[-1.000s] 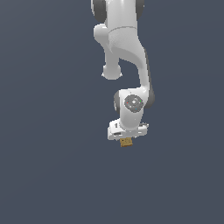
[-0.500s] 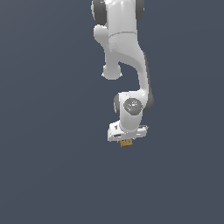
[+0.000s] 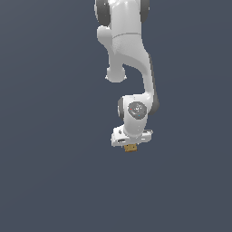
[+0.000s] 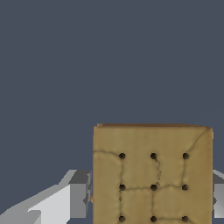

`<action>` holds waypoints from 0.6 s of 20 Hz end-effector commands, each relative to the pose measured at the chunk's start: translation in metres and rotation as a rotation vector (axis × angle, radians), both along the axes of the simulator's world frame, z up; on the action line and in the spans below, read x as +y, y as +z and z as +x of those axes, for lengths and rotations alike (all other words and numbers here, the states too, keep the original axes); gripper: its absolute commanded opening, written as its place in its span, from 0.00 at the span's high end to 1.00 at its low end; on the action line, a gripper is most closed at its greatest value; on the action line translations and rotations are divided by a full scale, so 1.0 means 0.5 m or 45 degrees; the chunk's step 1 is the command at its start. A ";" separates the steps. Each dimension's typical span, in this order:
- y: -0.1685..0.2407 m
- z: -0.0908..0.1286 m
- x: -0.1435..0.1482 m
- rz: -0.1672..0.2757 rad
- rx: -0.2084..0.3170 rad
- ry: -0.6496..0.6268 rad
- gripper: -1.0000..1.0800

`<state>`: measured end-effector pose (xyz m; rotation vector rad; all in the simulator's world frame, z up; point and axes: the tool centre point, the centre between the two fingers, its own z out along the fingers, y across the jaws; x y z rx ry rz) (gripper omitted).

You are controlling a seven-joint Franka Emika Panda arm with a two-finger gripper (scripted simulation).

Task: Pick up the object and move it to a goal position.

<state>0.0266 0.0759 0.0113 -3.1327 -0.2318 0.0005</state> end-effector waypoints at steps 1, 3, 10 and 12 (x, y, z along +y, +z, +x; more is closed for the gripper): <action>0.001 0.000 -0.012 0.000 0.000 -0.001 1.00; 0.002 0.000 -0.029 0.000 0.000 -0.001 1.00; 0.010 0.002 -0.142 0.000 0.000 -0.001 1.00; 0.014 0.002 -0.189 0.000 0.000 -0.001 1.00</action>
